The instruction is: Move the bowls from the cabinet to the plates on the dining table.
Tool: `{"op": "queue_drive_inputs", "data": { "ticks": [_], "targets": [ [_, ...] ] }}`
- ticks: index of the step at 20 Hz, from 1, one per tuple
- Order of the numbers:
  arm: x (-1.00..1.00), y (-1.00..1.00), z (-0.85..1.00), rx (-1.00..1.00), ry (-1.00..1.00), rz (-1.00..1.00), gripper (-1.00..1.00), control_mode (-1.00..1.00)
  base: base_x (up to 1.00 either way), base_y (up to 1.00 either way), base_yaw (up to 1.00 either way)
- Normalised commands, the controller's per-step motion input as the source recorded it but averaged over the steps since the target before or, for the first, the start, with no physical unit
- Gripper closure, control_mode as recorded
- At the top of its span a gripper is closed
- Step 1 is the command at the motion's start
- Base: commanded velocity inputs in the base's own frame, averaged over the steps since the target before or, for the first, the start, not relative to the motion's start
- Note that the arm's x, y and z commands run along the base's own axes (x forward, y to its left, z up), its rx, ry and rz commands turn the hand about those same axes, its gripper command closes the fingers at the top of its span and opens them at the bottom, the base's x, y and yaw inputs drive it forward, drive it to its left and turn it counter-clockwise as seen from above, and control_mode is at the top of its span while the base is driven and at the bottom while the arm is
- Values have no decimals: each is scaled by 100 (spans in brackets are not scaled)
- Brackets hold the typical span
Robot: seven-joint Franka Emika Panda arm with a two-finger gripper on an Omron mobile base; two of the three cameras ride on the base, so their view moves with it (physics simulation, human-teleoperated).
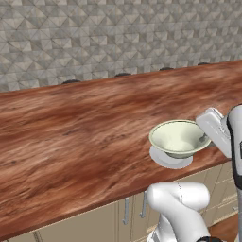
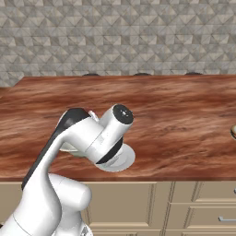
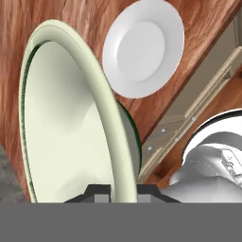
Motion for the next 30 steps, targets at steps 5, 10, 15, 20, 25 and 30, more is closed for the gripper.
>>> {"op": "queue_drive_inputs", "data": {
  "ticks": [5,10,15,20,25,30],
  "targets": [
    [49,-17,-35,-3,9,8,100,-100,0,0,0],
    [40,-29,-21,-2,9,6,100,-100,0,0,0],
    [35,-32,-20,0,6,6,100,-100,0,0,0],
    [34,-22,-24,5,2,5,100,-100,0,0,0],
    [34,-21,-26,5,0,5,100,-100,0,0,0],
    [32,-12,-29,2,-1,6,100,-100,0,0,0]
  ]
}}
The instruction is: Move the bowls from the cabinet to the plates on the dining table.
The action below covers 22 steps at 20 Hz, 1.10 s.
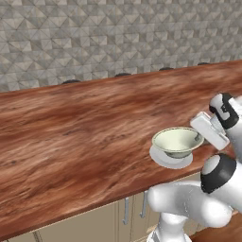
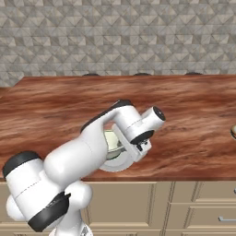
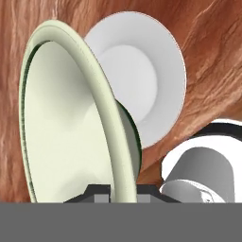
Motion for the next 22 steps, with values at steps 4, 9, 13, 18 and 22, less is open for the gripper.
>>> {"op": "queue_drive_inputs", "data": {
  "ticks": [4,9,13,18,22],
  "targets": [
    [36,-6,-27,0,-1,6,100,-100,0,0,0],
    [36,-6,-25,1,-1,5,100,-100,0,0,0],
    [29,-11,-23,2,-4,6,100,-100,0,0,0],
    [30,-10,-28,2,-1,6,100,-100,0,0,0],
    [30,-6,-28,2,0,5,100,-100,0,0,0]
  ]
}}
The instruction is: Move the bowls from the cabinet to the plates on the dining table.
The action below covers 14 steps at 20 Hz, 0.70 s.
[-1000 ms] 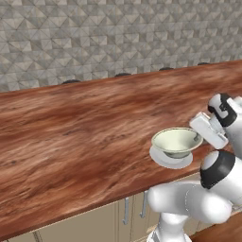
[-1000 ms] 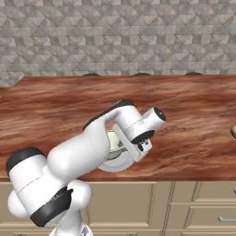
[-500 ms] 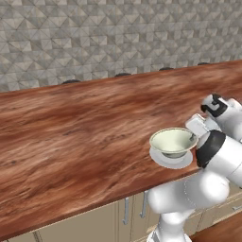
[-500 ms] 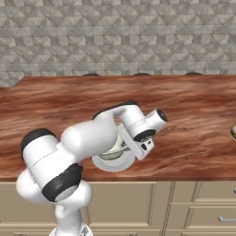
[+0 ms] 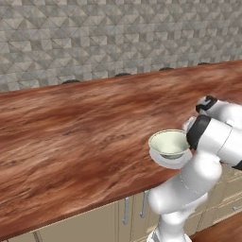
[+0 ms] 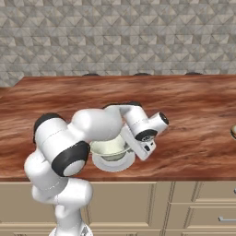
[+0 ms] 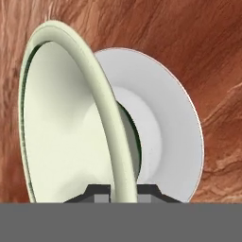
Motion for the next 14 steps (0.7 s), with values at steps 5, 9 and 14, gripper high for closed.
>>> {"op": "queue_drive_inputs", "data": {
  "ticks": [5,9,14],
  "targets": [
    [30,-4,-26,2,-1,5,100,-100,0,0,0],
    [23,-7,-28,3,-2,5,100,-100,0,0,0],
    [-14,7,-39,1,-3,9,-100,-100,0,0,0]
  ]
}}
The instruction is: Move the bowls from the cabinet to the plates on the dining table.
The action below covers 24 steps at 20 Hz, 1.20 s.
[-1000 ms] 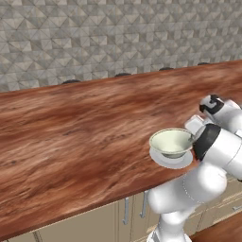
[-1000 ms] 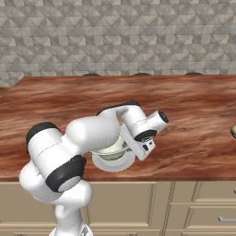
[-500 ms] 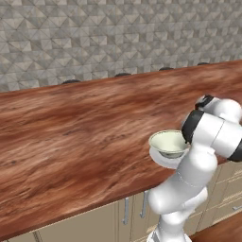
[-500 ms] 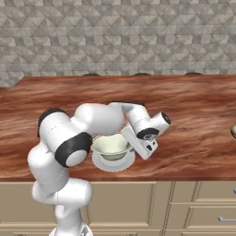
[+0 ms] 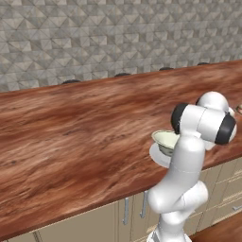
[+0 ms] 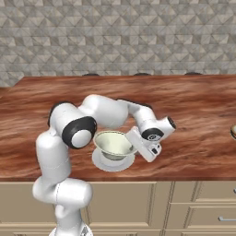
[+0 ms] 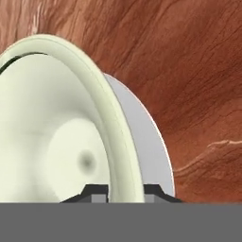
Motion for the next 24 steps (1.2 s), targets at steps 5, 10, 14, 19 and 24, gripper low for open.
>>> {"op": "queue_drive_inputs", "data": {
  "ticks": [5,10,14,19,24],
  "targets": [
    [-19,17,-29,1,-6,10,-100,-100,0,0,0],
    [0,2,25,1,-8,8,-100,-100,0,0,0],
    [0,-1,34,0,-8,9,-100,-100,0,0,0],
    [1,-12,21,-2,-8,11,-100,-100,0,0,0],
    [0,-27,23,-4,-7,13,-100,-100,0,0,0]
  ]
}}
